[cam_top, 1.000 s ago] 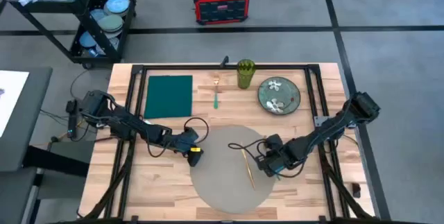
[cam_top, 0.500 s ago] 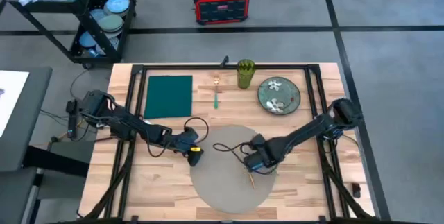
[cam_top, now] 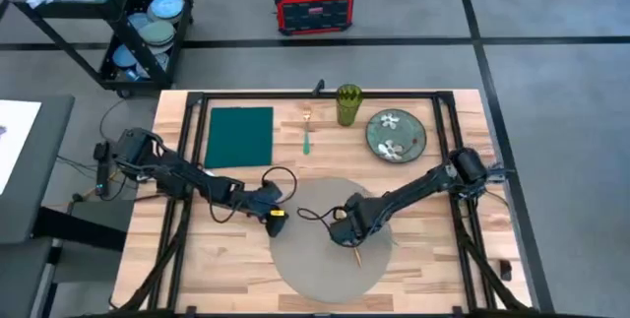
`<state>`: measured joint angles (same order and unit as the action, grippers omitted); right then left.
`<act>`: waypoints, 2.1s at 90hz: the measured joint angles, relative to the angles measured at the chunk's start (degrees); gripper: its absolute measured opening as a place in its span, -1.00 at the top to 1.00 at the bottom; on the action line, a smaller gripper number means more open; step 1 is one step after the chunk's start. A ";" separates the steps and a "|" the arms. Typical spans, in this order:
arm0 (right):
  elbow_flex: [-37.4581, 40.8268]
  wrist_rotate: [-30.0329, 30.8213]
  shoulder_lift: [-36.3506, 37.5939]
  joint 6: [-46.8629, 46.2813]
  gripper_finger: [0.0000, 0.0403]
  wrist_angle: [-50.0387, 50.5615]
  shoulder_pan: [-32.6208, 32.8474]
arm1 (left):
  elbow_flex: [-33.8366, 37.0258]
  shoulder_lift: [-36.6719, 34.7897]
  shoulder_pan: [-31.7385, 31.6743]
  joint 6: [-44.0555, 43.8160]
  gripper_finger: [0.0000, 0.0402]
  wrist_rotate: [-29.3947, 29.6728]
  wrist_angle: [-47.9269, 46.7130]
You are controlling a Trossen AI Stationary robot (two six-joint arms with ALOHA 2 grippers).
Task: Set table place
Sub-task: Put the spoon on the gray placemat
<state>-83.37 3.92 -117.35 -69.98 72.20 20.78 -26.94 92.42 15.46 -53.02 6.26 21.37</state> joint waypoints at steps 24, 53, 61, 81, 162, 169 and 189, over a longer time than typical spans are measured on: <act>-2.41 -3.31 -2.13 2.46 1.00 0.18 0.31 | 0.00 0.02 0.00 2.16 1.00 -1.79 -0.39; -2.39 -4.38 -2.17 3.99 0.94 -6.61 -0.04 | 0.00 0.02 0.00 2.79 1.00 -1.95 -0.44; -2.39 -4.82 -2.17 4.03 0.82 -9.60 -0.03 | 0.00 0.02 0.00 2.86 1.00 -2.01 -0.47; -2.39 -5.26 -2.17 0.27 0.45 -9.88 -0.04 | 0.00 0.02 0.00 4.37 1.00 -2.44 -0.44; -2.41 0.45 2.88 31.82 0.26 -16.79 -10.41 | 0.03 0.02 -0.70 2.05 1.00 -1.49 -0.12; -2.41 0.37 2.88 33.03 0.26 -16.76 -10.29 | 0.02 0.02 -0.72 1.93 1.00 -1.38 -0.02; -2.39 -0.59 2.86 42.11 0.26 -16.98 -9.26 | 0.00 0.02 -0.73 1.36 1.00 -1.23 -0.01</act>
<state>-85.76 3.33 -114.50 -27.88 55.23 11.51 -26.94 92.44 14.73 -51.66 5.03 21.35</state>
